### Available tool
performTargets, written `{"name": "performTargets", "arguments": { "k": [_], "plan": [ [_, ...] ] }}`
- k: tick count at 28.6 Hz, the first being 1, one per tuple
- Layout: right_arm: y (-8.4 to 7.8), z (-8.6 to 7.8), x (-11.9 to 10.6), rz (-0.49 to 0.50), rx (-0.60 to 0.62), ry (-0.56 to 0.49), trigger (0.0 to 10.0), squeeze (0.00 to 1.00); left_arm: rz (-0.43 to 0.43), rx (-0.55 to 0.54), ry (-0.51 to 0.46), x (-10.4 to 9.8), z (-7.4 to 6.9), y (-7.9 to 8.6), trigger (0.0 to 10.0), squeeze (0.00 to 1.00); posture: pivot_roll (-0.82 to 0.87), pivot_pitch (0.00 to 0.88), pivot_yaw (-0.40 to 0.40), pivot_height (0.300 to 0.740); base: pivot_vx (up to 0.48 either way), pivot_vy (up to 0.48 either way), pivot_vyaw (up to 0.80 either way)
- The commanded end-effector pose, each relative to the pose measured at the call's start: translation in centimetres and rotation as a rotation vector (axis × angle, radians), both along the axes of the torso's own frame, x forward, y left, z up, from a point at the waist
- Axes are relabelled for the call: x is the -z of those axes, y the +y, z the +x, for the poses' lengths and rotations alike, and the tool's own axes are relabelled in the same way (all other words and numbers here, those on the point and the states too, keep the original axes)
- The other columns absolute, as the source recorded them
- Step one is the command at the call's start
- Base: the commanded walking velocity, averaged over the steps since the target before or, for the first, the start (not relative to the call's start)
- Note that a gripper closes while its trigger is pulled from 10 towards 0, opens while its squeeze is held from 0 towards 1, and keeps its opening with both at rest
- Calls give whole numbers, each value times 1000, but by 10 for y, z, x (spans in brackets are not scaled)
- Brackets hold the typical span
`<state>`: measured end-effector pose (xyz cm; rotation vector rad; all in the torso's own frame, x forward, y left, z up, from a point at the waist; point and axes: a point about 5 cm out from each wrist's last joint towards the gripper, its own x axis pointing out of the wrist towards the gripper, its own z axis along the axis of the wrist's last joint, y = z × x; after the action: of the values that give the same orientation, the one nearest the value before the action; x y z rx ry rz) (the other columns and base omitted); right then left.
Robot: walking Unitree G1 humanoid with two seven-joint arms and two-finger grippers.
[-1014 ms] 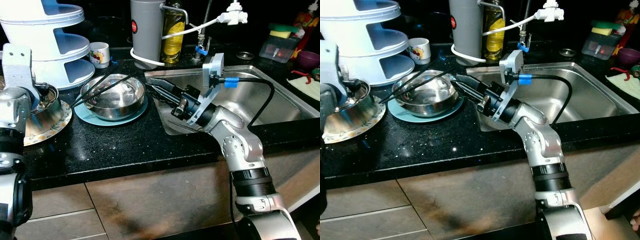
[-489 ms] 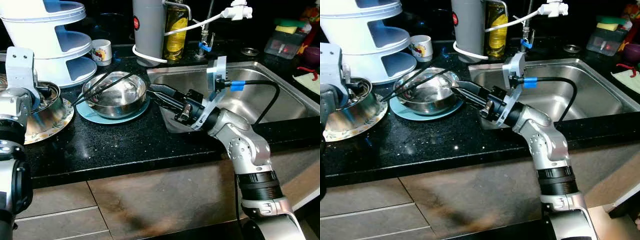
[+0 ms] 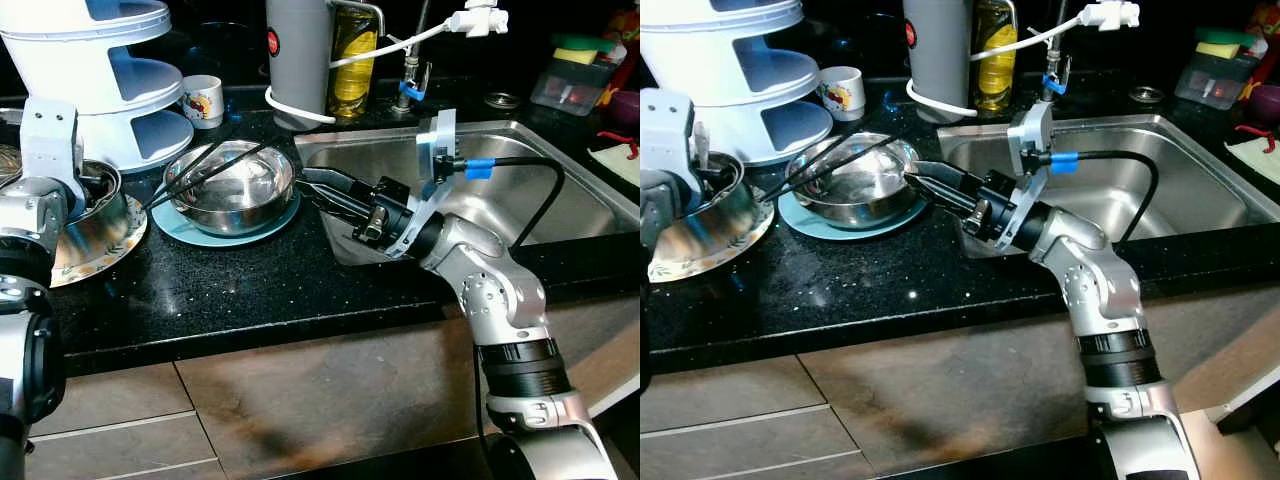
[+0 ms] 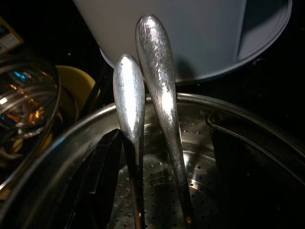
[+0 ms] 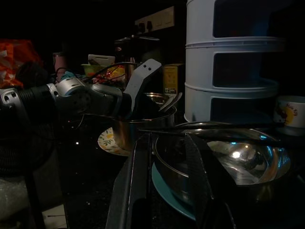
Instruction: Kitchen organization
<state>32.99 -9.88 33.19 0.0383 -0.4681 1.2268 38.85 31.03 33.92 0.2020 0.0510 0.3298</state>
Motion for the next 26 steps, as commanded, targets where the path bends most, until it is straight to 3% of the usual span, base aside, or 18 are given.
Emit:
{"name": "performTargets", "arguments": {
  "k": [1, 5, 11, 13, 18, 26],
  "plan": [
    [1, -1, -2, -11, -14, -6, 10000, 0, 44, -20, -29, -14, -4, 7, 10000, 0, 59, 237, 7, 740, 0, 0, 0],
    [1, -1, -3, -14, -17, -11, 10000, 0, 92, -3, -67, -26, -5, 4, 10000, 0, 58, 232, 6, 740, 0, 0, 0],
    [1, -1, -3, -17, -20, -14, 10000, 0, 66, 58, -92, -35, -4, -4, 10000, 0, 58, 228, 6, 740, 0, 0, 0],
    [1, -1, -4, -21, -22, -16, 10000, 0, 7, 116, -79, -35, -2, -9, 10000, 0, 55, 226, 8, 740, 0, 0, 0],
    [1, -1, -5, -24, -26, -18, 10000, 0, -24, 164, -59, -33, 0, -15, 10000, 0, 52, 227, 8, 740, 0, 0, 0],
    [0, -1, -5, -34, -29, -18, 10000, 0, -41, 114, 8, -23, -1, -8, 10000, 0, 49, 228, 2, 740, 0, 0, 0]
  ]
}}
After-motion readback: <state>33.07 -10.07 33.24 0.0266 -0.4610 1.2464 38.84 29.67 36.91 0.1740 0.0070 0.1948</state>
